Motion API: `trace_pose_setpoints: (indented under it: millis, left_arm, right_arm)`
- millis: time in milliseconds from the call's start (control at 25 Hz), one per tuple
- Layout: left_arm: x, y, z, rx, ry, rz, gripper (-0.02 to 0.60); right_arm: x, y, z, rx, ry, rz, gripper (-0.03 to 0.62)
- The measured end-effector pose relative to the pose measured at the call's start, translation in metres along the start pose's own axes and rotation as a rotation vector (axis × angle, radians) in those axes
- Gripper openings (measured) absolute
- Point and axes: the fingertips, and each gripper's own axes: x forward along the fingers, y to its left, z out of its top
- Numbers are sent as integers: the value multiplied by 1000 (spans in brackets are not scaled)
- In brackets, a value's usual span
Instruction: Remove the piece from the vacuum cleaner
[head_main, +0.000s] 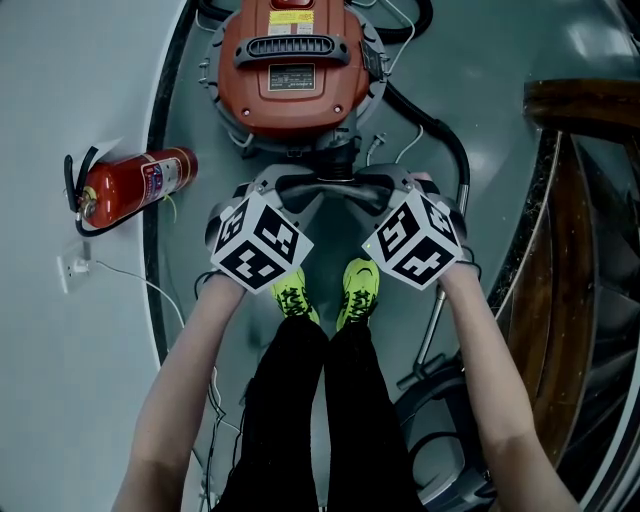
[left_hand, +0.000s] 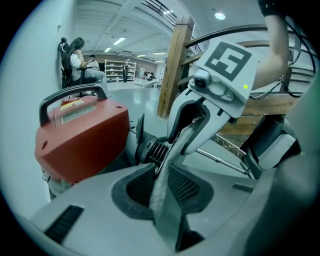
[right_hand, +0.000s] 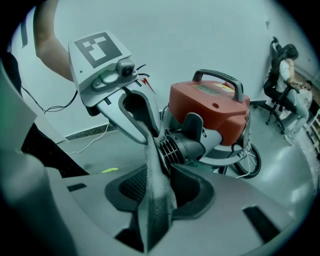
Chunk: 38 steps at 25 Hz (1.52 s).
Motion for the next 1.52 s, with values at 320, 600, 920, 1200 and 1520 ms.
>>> trace_pose_setpoints:
  millis: [320, 600, 920, 1200, 1520]
  left_arm:
    - [0, -3, -2, 9, 18, -10, 77]
    - [-2, -6, -3, 9, 24, -13, 69]
    - [-2, -10, -4, 17, 33, -4, 66]
    - [-3, -12, -4, 16, 30, 8, 66]
    - [-3, -13, -4, 14, 29, 34, 66]
  right_arm:
    - [0, 1, -2, -12, 8, -7, 109]
    - [-1, 2, -4, -16, 15, -19, 83]
    - [-1, 3, -6, -23, 16, -51, 73]
    - [-2, 4, -6, 3, -2, -87, 72]
    - [-4, 5, -7, 30, -25, -140, 74]
